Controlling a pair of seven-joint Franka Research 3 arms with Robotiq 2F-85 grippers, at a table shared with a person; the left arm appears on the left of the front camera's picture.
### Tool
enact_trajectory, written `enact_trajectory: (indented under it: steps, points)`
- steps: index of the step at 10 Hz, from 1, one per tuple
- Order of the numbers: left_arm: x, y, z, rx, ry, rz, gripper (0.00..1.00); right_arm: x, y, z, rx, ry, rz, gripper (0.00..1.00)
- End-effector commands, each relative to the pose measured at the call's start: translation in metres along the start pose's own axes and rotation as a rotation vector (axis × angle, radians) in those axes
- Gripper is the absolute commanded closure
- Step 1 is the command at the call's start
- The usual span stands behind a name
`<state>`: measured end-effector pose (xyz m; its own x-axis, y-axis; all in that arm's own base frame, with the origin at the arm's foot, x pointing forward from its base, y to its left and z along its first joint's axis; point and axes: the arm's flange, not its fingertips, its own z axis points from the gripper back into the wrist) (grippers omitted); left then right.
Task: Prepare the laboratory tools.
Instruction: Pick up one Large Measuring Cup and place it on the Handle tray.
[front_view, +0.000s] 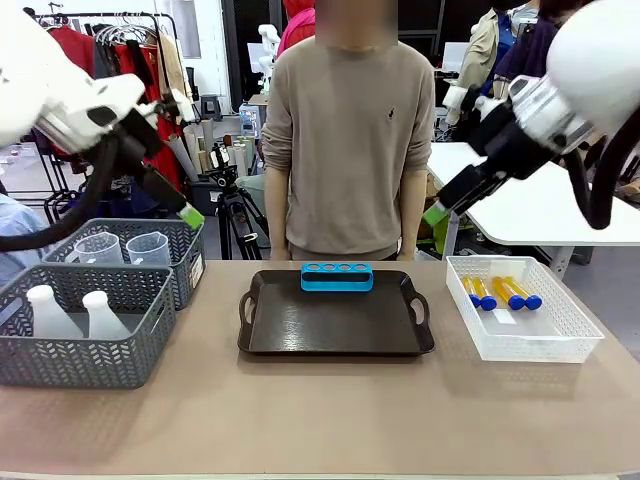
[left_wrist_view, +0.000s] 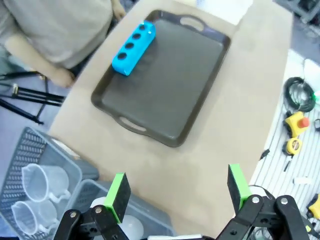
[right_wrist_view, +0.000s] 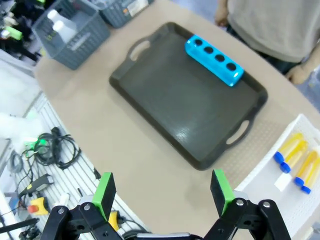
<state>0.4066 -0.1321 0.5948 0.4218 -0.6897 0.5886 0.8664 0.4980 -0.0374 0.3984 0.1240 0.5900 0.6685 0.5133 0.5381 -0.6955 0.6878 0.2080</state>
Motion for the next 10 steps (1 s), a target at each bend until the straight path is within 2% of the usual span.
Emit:
enact_trajectory:
  steps: [1, 2, 3, 5, 7, 10]
  points:
    - [0.01, 0.023, 0.013, -0.022, -0.027, -0.045, 0.0, 0.015, -0.013, 0.028, 0.102, 0.004, 0.043, 0.0]
    - [0.015, 0.028, 0.024, -0.036, -0.044, -0.053, 0.0, 0.024, -0.01, 0.045, 0.103, 0.0, 0.064, 0.0]
    - [0.02, 0.032, 0.04, 0.003, -0.046, -0.098, 0.0, 0.031, -0.011, 0.061, 0.068, 0.0, 0.091, 0.0]
    - [0.028, 0.043, 0.068, 0.068, -0.061, -0.123, 0.0, 0.042, -0.018, 0.091, 0.125, -0.024, 0.092, 0.0]
    - [0.029, 0.058, 0.092, 0.071, -0.095, -0.091, 0.0, 0.043, -0.027, 0.121, 0.146, -0.053, 0.115, 0.0]
    - [0.025, 0.074, 0.108, 0.083, -0.147, -0.038, 0.0, 0.033, -0.054, 0.138, 0.109, -0.069, 0.253, 0.0]
